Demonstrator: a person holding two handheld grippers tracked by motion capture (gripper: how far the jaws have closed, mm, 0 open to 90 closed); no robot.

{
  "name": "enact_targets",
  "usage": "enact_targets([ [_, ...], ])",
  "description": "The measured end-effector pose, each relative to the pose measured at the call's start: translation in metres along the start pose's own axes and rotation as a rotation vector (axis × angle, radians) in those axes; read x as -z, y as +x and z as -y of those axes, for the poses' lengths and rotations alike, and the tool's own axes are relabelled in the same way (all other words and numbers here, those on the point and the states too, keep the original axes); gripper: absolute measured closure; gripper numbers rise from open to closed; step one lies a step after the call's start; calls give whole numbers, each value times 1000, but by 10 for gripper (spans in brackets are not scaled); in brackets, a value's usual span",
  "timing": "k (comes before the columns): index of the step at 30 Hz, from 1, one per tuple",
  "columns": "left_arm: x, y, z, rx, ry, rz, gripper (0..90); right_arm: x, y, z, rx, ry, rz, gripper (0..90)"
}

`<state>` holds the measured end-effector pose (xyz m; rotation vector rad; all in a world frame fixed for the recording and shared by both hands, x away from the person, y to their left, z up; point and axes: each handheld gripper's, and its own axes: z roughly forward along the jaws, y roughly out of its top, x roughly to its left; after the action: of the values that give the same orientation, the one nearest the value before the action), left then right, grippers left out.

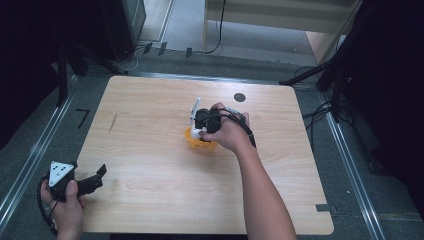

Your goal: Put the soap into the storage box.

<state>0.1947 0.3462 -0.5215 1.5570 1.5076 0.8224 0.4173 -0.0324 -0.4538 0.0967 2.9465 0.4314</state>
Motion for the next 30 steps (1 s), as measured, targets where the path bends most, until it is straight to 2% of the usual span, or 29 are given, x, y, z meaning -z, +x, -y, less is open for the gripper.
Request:
enact_targets([
  [11, 0, 0, 0, 4, -1, -2, 21, -7, -2, 1, 4, 9, 2, 511],
  [17, 0, 0, 0, 5, -1, -4, 21, -10, 0, 1, 4, 6, -16, 511],
  [18, 0, 0, 0, 5, -1, -3, 21, -11, -1, 0, 18, 7, -20, 511],
  [23, 0, 0, 0, 5, -1, -4, 21, -13, 0, 0, 12, 28, -13, 508],
  [25, 0, 0, 0, 5, -2, -3, 21, -14, 0, 1, -2, 22, -32, 486],
  [27, 0, 1, 0, 4, -2, -3, 21, -12, 1, -1, 4, 12, -17, 429],
  [28, 0, 0, 0, 4, -2, -4, 21, -9, 1, -2, 0, 14, -1, 425],
  [30, 0, 0, 0, 4, -3, -4, 21, -5, 1, -3, -5, 8, -3, 413],
])
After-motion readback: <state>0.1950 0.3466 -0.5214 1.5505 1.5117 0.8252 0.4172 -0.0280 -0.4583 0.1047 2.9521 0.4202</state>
